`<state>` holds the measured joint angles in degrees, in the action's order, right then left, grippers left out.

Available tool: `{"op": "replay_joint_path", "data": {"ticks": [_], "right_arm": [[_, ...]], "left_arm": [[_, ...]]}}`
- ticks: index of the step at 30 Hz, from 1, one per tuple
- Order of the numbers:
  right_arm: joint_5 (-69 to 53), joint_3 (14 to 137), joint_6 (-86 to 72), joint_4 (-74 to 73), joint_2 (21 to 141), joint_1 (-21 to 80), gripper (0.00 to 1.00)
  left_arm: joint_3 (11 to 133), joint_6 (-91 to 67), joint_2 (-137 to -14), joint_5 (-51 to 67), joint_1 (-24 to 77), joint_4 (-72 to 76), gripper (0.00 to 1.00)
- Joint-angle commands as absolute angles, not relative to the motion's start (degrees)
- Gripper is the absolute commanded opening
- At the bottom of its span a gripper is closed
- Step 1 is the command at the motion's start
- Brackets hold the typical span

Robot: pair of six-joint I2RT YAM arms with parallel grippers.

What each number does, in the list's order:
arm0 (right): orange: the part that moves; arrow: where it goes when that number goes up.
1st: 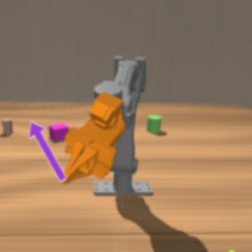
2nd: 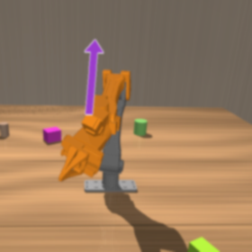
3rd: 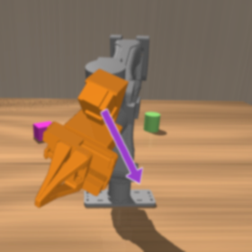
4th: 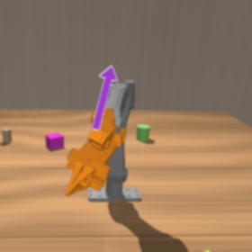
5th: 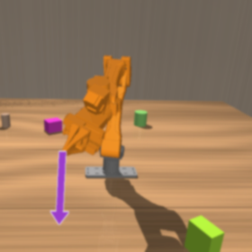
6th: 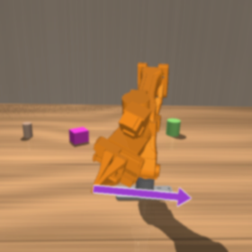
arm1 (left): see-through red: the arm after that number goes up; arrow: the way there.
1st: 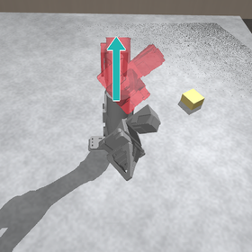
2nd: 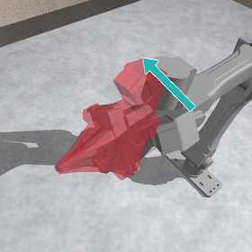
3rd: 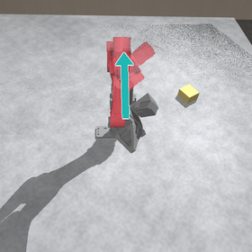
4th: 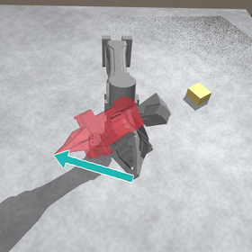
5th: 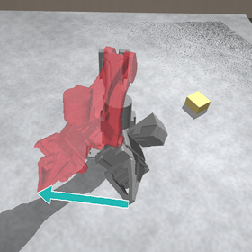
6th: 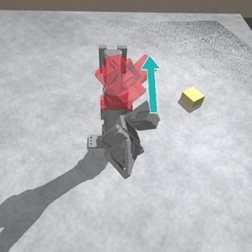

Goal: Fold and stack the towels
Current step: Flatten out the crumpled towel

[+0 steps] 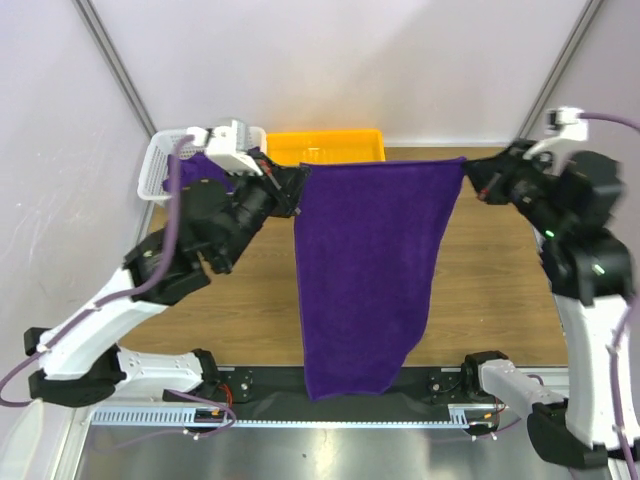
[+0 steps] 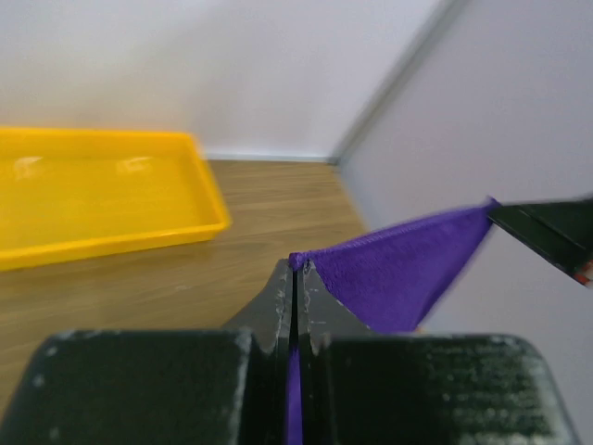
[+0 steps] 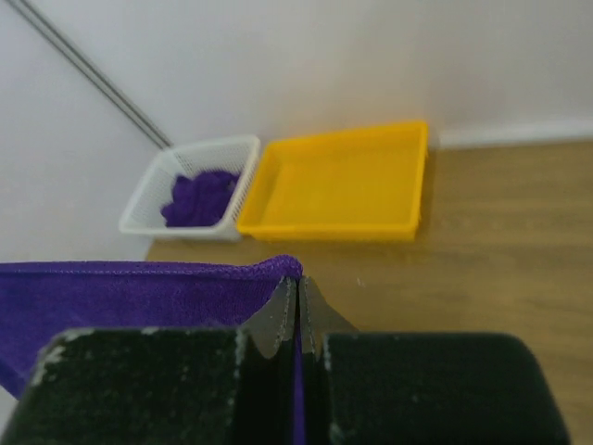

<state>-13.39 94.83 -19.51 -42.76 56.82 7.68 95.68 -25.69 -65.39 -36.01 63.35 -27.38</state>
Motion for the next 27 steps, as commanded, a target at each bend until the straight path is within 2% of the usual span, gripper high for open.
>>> {"op": "replay_joint_path", "data": {"ticks": [1, 6, 11, 19, 22, 27], "right_arm": [[-6.42, 87.03, -19.42, -35.52, 57.92, 6.86, 0.00], [-5.28, 75.43, -19.34, -24.74, 59.06, 6.94, 0.00], [-5.10, 68.91, -19.34, -15.57, 62.92, 7.12, 0.00], [-5.45, 72.94, -18.81, -5.81, 77.33, 7.65, 0.00], [-6.15, 77.42, -19.07, -4.66, 81.98, 7.91, 0.00], [-6.68, 84.10, -18.20, -5.18, 82.71, 8.70, 0.00]], "left_arm": [[87.48, -30.56, -63.90, -37.22, 54.10, -24.36, 0.00], [71.66, -31.91, -64.16, -28.66, 44.40, -12.23, 0.00], [69.43, -27.17, -69.60, -24.88, 38.15, -4.33, 0.00], [74.08, -25.50, -83.04, -14.78, 26.82, 1.39, 0.00], [77.95, -23.30, -87.17, -9.85, 25.40, 2.29, 0.00], [82.35, -19.78, -85.79, -3.79, 25.40, 2.99, 0.00]]}}
